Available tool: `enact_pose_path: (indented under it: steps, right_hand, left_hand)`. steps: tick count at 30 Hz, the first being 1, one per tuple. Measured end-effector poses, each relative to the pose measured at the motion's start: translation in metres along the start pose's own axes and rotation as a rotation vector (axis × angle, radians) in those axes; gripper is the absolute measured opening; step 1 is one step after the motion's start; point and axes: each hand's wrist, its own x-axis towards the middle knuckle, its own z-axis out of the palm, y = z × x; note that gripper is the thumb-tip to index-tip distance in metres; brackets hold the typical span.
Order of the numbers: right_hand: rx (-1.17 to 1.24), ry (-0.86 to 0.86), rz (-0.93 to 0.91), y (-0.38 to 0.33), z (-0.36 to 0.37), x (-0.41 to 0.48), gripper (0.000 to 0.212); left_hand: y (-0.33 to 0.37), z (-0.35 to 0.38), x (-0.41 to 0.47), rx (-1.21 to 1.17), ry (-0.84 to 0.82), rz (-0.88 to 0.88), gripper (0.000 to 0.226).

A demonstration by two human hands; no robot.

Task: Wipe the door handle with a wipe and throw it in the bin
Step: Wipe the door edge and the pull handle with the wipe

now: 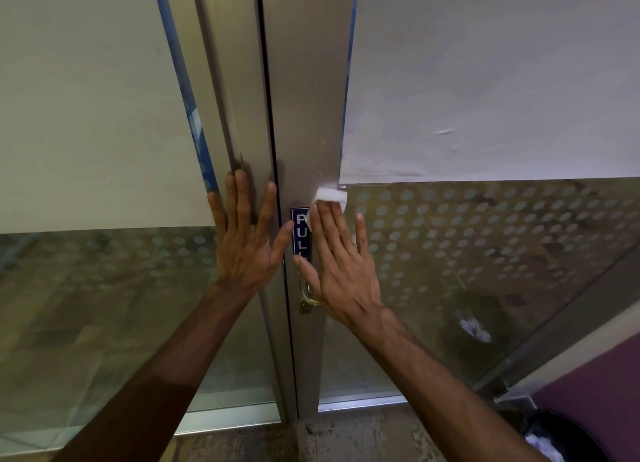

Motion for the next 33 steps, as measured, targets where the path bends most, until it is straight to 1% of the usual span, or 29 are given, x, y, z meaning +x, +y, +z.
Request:
enact_pose_path:
  steps: [2,4,9,11,13,17,20,22,26,28,31,33]
  right_hand:
    - [0.015,0.033,0.013,0.0,-0.004,0.008,0.077]
    - [0.037,0.018,0.028,-0.003,-0.002,0.001,0.078]
    - [0.004,-0.146,0.016,-0.01,0.014,-0.038,0.079]
    - [-0.021,-0.158,0.012,-0.008,0.014,-0.038,0.079]
    - [-0.038,-0.126,0.015,-0.007,0.009,-0.027,0.079]
    - [0.025,0.037,0.037,-0.007,-0.006,0.006,0.077]
    - [0.064,0.069,0.049,-0.01,-0.009,0.013,0.076]
    - [0.082,0.023,0.059,-0.013,-0.005,0.0,0.075]
    - [0.058,-0.18,0.022,-0.018,0.011,-0.043,0.073]
    - [0.028,-0.23,0.009,-0.017,0.014,-0.051,0.073]
    - [-0.025,-0.174,0.01,-0.01,0.008,-0.037,0.073]
    - [-0.024,-0.076,0.024,-0.005,-0.001,-0.011,0.074]
  left_hand:
    - [-0.001,0.002,0.0,0.005,0.001,0.003,0.078]
    - [-0.002,0.003,0.0,0.014,0.005,0.005,0.079]
    - [-0.002,0.004,0.0,0.029,0.009,-0.008,0.079]
    - [-0.001,0.003,0.0,0.029,0.008,-0.015,0.079]
    - [0.0,0.003,0.0,0.022,0.008,-0.018,0.078]
    - [0.001,0.001,-0.001,0.012,0.009,-0.023,0.078]
    - [0.003,-0.002,-0.001,0.014,0.004,-0.026,0.078]
    - [0.004,-0.004,0.0,0.015,0.002,-0.027,0.077]
    - [0.005,-0.007,0.001,0.008,-0.006,-0.032,0.077]
    - [0.006,-0.008,0.001,0.005,-0.013,-0.032,0.076]
    - [0.006,-0.008,0.001,-0.001,-0.024,-0.036,0.075]
    - [0.005,-0.007,0.0,0.005,-0.028,-0.04,0.076]
